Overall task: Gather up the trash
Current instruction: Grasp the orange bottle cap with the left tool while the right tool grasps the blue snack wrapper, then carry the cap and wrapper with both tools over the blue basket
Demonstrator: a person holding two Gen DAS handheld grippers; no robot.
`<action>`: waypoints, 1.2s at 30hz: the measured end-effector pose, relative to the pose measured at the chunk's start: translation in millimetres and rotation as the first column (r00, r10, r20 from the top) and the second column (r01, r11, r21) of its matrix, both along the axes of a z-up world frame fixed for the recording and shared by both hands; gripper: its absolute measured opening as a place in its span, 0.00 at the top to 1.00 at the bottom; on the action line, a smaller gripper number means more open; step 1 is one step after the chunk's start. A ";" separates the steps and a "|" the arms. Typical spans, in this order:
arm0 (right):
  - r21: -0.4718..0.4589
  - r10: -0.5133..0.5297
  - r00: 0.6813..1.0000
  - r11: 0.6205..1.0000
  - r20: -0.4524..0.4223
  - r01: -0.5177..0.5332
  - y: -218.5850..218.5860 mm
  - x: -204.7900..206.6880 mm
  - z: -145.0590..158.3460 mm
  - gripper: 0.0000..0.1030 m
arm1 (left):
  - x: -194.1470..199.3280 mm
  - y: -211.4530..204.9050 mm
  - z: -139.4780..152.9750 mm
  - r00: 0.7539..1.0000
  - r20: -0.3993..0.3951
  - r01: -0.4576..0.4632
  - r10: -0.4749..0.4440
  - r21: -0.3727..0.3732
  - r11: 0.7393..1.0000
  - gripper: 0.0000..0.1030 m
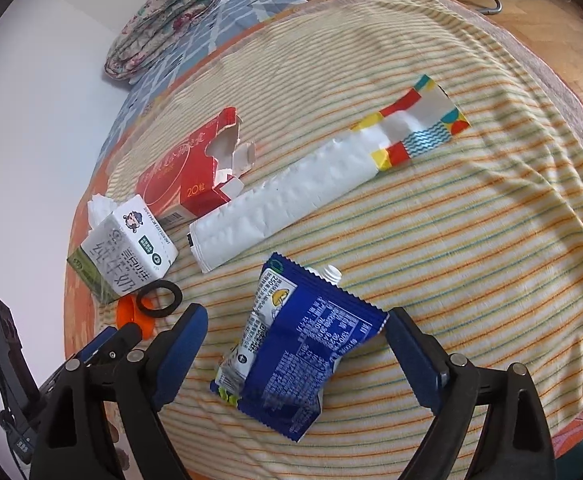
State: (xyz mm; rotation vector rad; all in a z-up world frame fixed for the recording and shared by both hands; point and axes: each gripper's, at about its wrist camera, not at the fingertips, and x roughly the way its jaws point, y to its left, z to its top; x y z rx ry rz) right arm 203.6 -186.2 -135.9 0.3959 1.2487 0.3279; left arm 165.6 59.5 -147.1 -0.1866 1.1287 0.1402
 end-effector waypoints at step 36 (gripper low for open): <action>-0.042 0.056 0.986 0.998 0.157 -0.050 -22.9 -25.0 31.1 0.39 | -28.4 1.6 13.4 0.997 0.046 0.054 -0.055 0.011 0.998 0.54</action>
